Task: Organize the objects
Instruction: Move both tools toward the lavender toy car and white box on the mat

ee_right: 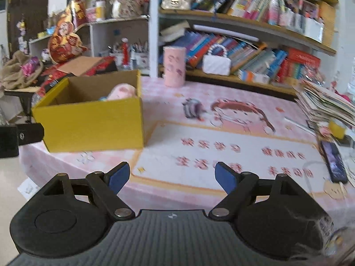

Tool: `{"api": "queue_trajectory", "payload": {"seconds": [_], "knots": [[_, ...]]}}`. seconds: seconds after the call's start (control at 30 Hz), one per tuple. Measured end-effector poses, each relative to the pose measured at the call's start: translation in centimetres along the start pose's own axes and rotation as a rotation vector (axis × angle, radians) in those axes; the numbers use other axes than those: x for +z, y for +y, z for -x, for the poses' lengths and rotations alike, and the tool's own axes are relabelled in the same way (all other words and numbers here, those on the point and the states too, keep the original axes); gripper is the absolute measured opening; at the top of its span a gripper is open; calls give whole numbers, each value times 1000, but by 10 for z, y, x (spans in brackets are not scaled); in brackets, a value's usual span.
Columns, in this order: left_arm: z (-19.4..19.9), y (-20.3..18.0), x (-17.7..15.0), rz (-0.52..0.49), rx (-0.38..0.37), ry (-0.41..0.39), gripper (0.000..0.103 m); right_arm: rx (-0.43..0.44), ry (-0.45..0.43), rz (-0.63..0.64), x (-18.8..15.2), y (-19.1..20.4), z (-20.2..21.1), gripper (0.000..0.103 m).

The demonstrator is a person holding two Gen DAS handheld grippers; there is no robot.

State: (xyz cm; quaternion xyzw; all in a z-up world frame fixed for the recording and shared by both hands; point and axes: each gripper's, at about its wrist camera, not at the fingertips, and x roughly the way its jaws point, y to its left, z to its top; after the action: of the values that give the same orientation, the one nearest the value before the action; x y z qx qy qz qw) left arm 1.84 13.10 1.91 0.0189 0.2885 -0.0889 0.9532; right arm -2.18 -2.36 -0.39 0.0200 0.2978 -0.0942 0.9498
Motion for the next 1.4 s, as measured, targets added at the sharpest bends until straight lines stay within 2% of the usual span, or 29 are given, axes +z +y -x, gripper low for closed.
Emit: {"api": "queue_trajectory", "payload": {"seconds": [0.23, 0.6, 0.87, 1.07, 1.4], "knots": [[-24, -41, 6, -31, -65, 38, 103, -64, 34, -23, -4, -34, -10, 87], [-71, -122, 25, -72, -94, 85, 103, -84, 87, -44, 10, -109, -53, 88], [-106, -165, 35, -60, -76, 136, 103, -35, 135, -26, 21, -154, -91, 88], [-124, -179, 50, -36, -60, 133, 103, 20, 152, -12, 29, -176, -114, 88], [-164, -193, 77, -14, 5, 116, 103, 104, 114, 36, 50, -188, -151, 88]]}}
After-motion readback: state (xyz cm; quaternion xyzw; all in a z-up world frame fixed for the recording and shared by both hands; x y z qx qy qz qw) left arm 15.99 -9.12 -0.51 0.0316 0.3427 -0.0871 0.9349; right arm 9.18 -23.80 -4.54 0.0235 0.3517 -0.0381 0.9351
